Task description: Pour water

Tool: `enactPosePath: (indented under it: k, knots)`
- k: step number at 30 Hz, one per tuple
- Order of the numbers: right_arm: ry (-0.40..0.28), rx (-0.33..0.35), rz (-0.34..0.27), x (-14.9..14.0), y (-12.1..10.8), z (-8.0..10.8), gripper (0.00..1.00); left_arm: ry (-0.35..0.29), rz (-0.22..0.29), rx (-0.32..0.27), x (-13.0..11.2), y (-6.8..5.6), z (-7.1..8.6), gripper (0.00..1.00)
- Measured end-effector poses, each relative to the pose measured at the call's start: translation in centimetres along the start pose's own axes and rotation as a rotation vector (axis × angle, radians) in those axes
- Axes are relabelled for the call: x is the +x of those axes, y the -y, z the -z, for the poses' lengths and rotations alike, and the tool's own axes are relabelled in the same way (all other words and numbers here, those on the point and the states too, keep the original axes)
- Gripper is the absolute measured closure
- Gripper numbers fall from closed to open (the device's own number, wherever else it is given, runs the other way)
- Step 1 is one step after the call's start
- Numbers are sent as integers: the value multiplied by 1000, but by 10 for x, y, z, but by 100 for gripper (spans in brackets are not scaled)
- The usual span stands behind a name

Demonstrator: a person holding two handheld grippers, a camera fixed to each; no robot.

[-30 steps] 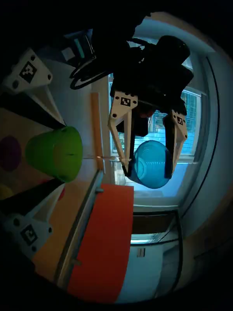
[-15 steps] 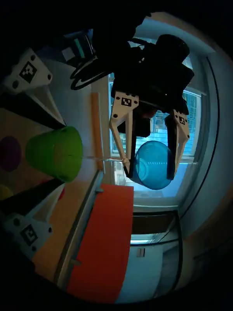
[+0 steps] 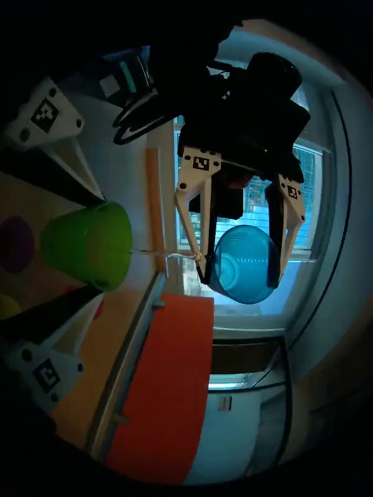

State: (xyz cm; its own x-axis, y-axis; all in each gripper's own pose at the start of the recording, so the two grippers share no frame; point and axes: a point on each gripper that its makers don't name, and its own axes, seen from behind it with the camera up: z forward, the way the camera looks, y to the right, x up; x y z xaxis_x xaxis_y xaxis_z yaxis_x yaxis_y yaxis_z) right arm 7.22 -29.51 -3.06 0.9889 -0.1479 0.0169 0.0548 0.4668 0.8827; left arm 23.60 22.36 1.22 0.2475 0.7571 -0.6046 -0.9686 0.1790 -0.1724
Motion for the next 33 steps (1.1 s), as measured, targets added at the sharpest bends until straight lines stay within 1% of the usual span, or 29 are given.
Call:
enactPosePath:
  k: [6,17,24,33]
  knots:
    - [-2,1,1,1,0,0,10,0,-16,1,0,2,1,12]
    - [-3,-2,3,2,-1,-1,10,0,-38,5,2,-3,2,12]
    - [-3,-2,4,3,0,-1,10,4,-63,10,2,-1,3,12]
    - [-6,-3,4,3,0,0,10,1,-93,13,4,-3,-2,12]
